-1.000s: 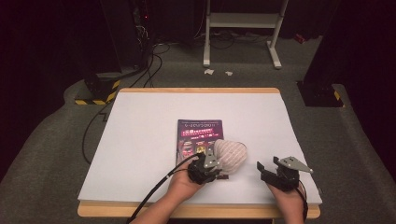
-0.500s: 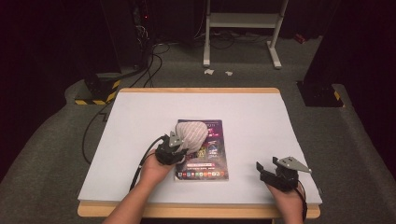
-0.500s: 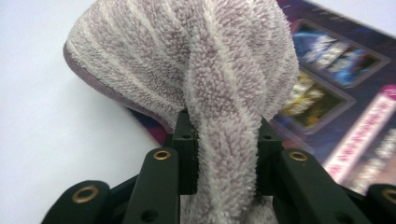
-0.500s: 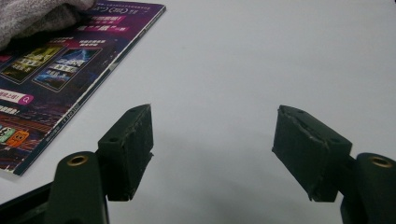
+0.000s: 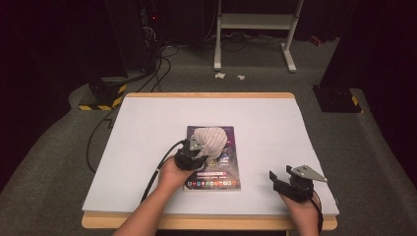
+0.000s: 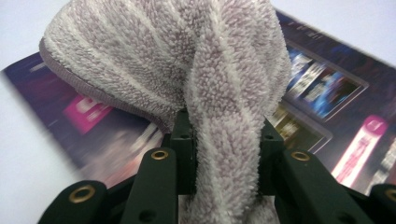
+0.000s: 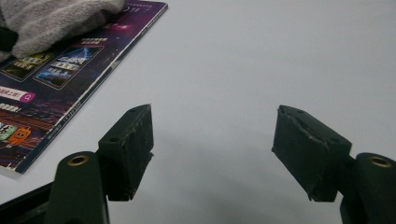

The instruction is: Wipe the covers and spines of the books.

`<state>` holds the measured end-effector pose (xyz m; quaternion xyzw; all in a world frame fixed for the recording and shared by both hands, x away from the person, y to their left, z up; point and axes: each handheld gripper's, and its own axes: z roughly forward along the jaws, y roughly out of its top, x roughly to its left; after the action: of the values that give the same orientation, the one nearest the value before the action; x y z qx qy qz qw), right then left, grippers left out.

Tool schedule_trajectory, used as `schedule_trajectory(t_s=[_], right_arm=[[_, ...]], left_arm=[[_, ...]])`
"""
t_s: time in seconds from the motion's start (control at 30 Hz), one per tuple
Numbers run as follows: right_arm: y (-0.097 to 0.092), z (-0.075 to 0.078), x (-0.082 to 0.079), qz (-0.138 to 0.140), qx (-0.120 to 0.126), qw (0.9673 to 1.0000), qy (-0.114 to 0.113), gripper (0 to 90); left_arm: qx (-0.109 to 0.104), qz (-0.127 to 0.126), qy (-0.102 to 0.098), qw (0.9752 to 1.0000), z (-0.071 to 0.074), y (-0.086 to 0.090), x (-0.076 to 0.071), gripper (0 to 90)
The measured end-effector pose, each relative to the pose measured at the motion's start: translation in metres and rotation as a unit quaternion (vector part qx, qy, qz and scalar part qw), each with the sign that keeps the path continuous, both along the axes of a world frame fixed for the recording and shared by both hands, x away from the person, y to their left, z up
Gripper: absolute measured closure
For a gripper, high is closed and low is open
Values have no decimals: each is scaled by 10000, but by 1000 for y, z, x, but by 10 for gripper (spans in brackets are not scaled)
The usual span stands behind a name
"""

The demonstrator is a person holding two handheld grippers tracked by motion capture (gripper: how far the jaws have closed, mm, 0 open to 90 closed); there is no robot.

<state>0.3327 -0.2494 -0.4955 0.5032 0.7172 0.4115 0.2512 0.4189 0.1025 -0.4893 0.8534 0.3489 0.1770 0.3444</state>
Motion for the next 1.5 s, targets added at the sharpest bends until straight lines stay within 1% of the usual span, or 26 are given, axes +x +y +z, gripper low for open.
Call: schedule_trajectory(t_s=[0.17,0.27,0.37,0.47,0.5,0.57,0.67,0.83,0.93,1.07,1.13,1.23,1.3,1.4,1.5], right_arm=[[1,0,0,24,-6,10000,-1,287],[2,0,0,40,-7,10000,0,287],[3,0,0,55,-13,10000,-3,287],[3,0,0,74,-22,10000,5,287],[4,0,0,69,-15,10000,12,287],[4,-1,0,86,-23,10000,5,287],[5,-1,0,89,-23,10000,13,287],[5,-2,0,92,-39,9999,20,287],[5,-2,0,76,-44,10000,28,287],[4,-3,0,72,-58,9999,47,288],[3,-3,0,51,-50,10000,65,288],[2,-3,0,40,-40,10000,63,289],[2,-4,1,36,-44,10000,66,289],[3,-4,1,35,-49,9999,94,290],[3,-4,1,45,-61,9999,78,290]], left_arm=[[-142,-184,46,9997,-1,-27,1,683],[-202,-312,34,9993,-2,-43,0,683],[-206,-449,45,9988,-2,-57,-2,682],[-198,-531,20,9984,-1,-66,-3,682],[-205,-523,24,9984,-2,-67,-3,682],[-220,-538,47,9983,-2,-66,-2,681],[-240,-475,46,9986,-2,-60,-1,681],[-224,-294,24,9993,-3,-40,2,681],[-231,-126,25,9996,-3,-21,3,682],[-309,144,17,9994,-5,7,5,682],[-287,284,8,9992,-4,21,6,682],[-276,502,3,9984,-3,40,7,682],[-308,627,14,9976,-2,51,8,682],[-307,732,0,9968,0,58,10,682],[-336,787,23,9963,-1,60,11,682]])
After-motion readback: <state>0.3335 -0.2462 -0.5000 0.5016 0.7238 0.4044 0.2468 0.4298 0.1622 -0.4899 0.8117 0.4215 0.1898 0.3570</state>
